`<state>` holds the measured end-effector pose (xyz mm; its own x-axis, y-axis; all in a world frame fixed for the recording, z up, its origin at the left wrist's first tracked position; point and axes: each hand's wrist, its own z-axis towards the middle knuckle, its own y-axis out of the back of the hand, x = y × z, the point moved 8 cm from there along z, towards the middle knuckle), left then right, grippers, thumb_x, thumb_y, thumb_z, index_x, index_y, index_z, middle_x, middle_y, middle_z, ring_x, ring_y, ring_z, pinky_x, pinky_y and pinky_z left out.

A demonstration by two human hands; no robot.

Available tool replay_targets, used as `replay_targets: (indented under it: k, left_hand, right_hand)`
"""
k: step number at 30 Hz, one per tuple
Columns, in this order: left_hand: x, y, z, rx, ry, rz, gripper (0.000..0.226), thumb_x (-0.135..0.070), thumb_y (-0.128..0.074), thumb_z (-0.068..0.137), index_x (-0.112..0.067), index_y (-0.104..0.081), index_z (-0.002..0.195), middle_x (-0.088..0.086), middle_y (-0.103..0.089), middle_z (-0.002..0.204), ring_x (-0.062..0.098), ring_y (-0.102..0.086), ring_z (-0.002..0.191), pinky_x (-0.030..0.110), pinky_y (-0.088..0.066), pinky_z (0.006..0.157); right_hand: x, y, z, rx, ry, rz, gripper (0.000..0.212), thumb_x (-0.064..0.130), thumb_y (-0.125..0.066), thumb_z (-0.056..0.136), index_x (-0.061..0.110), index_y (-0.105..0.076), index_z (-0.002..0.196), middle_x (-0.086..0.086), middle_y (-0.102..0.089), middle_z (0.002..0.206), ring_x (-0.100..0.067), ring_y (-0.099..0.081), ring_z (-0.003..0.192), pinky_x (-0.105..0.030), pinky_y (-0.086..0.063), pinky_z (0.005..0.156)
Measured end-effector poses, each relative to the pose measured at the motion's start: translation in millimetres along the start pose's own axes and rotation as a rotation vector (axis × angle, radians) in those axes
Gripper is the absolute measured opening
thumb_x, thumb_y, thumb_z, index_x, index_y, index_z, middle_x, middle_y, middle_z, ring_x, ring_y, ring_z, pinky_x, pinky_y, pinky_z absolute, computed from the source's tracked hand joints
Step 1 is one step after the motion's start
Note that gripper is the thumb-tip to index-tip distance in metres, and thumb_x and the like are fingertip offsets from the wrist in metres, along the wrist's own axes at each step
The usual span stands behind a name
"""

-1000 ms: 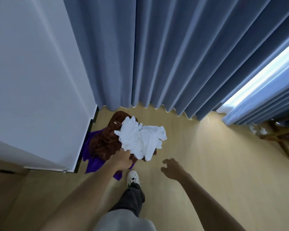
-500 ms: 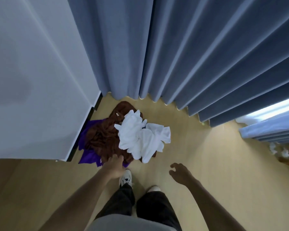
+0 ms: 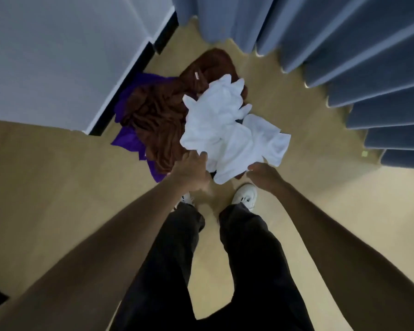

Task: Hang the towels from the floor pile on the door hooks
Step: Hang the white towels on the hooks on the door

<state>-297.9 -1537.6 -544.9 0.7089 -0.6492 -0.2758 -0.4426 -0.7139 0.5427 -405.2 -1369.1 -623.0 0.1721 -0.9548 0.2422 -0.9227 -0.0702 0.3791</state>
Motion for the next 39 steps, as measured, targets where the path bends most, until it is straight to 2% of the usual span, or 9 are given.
replay_targets:
  k: [6, 11, 15, 20, 24, 28, 31, 33, 39]
  left_hand:
    - [14.6, -96.7, 107.6, 0.002, -0.034, -0.123, 0.039, -0.018, -0.048, 0.089, -0.009, -0.042, 0.126, 0.015, -0.044, 0.123, 0.031, -0.043, 0.117, 0.044, -0.042, 0.094]
    - [51.3, -164.3, 157.1, 0.031, -0.005, -0.208, 0.037, -0.013, -0.043, 0.09, -0.009, -0.041, 0.126, 0.013, -0.042, 0.124, 0.03, -0.039, 0.12, 0.042, -0.04, 0.095]
    - [81.7, -186.5, 154.7, 0.033, 0.062, -0.212, 0.038, -0.016, -0.043, 0.093, -0.011, -0.041, 0.13, 0.011, -0.041, 0.133, 0.027, -0.041, 0.122, 0.034, -0.035, 0.093]
    - [67.7, -156.1, 88.9, 0.1, 0.064, -0.153, 0.038, -0.016, -0.041, 0.093, -0.011, -0.038, 0.131, 0.011, -0.041, 0.126, 0.028, -0.042, 0.118, 0.04, -0.039, 0.097]
    - [30.1, -88.6, 12.6, 0.052, -0.01, -0.146, 0.035, -0.019, -0.041, 0.093, -0.009, -0.04, 0.127, 0.011, -0.043, 0.123, 0.027, -0.044, 0.115, 0.038, -0.041, 0.094]
    - [-4.2, 2.5, -62.5, -0.048, -0.055, -0.225, 0.045, -0.018, -0.044, 0.092, -0.012, -0.033, 0.136, 0.011, -0.04, 0.132, 0.028, -0.041, 0.123, 0.041, -0.042, 0.097]
    - [-28.3, 86.7, -117.1, -0.203, -0.152, -0.295, 0.063, -0.018, -0.049, 0.091, -0.017, -0.019, 0.146, 0.01, -0.034, 0.142, 0.029, -0.045, 0.123, 0.042, -0.045, 0.096]
    - [-48.5, 144.3, -152.8, -0.315, -0.266, -0.326, 0.076, -0.019, -0.055, 0.088, -0.021, -0.011, 0.15, 0.005, -0.026, 0.149, 0.025, -0.039, 0.131, 0.042, -0.041, 0.102]
    - [-89.3, 289.0, -241.4, -0.599, -0.433, -0.216, 0.036, -0.01, -0.054, 0.083, -0.008, -0.051, 0.119, 0.011, -0.058, 0.117, 0.03, -0.052, 0.113, 0.037, -0.043, 0.091]
  right_hand:
    - [-40.4, -48.4, 147.1, 0.061, -0.034, -0.115, 0.041, 0.021, -0.047, 0.091, 0.008, -0.053, 0.129, -0.01, -0.049, 0.139, -0.029, -0.048, 0.123, -0.03, -0.039, 0.095]
    - [-53.4, -94.5, 233.4, 0.131, -0.072, -0.009, 0.054, 0.021, -0.05, 0.092, 0.025, -0.036, 0.144, -0.008, -0.047, 0.135, -0.026, -0.052, 0.113, -0.026, -0.04, 0.082]
    - [-34.2, -97.2, 253.4, -0.068, 0.008, -0.191, 0.032, -0.001, -0.038, 0.093, -0.002, -0.058, 0.118, -0.02, -0.057, 0.122, -0.033, -0.054, 0.115, -0.038, -0.044, 0.091]
    - [1.8, -65.9, 158.0, -0.231, 0.034, 0.104, 0.026, 0.011, -0.047, 0.088, -0.005, -0.066, 0.095, -0.017, -0.068, 0.096, -0.033, -0.062, 0.091, -0.038, -0.05, 0.072]
    - [53.0, -20.6, 35.9, -0.239, 0.135, 0.301, 0.007, 0.014, -0.058, 0.083, 0.018, -0.064, 0.081, 0.008, -0.063, 0.085, -0.011, -0.056, 0.084, -0.023, -0.039, 0.068]
    - [110.1, 47.5, -87.1, -0.304, 0.257, 0.379, 0.019, 0.003, -0.056, 0.078, 0.021, -0.052, 0.074, 0.007, -0.057, 0.074, -0.015, -0.056, 0.077, -0.023, -0.043, 0.063]
    - [166.3, 107.3, -181.8, -0.352, 0.46, 0.381, 0.03, -0.01, -0.054, 0.074, 0.021, -0.049, 0.074, 0.001, -0.056, 0.079, 0.001, -0.052, 0.072, -0.01, -0.039, 0.063]
    - [203.4, 141.5, -239.5, -0.35, 0.579, 0.341, 0.036, -0.012, -0.052, 0.07, 0.023, -0.05, 0.077, 0.013, -0.056, 0.079, 0.007, -0.049, 0.072, -0.008, -0.037, 0.064]
    - [264.5, 215.9, -351.7, -0.472, 0.712, 0.374, 0.041, -0.003, -0.064, 0.072, 0.031, -0.042, 0.081, 0.011, -0.056, 0.081, -0.006, -0.052, 0.07, -0.009, -0.04, 0.059]
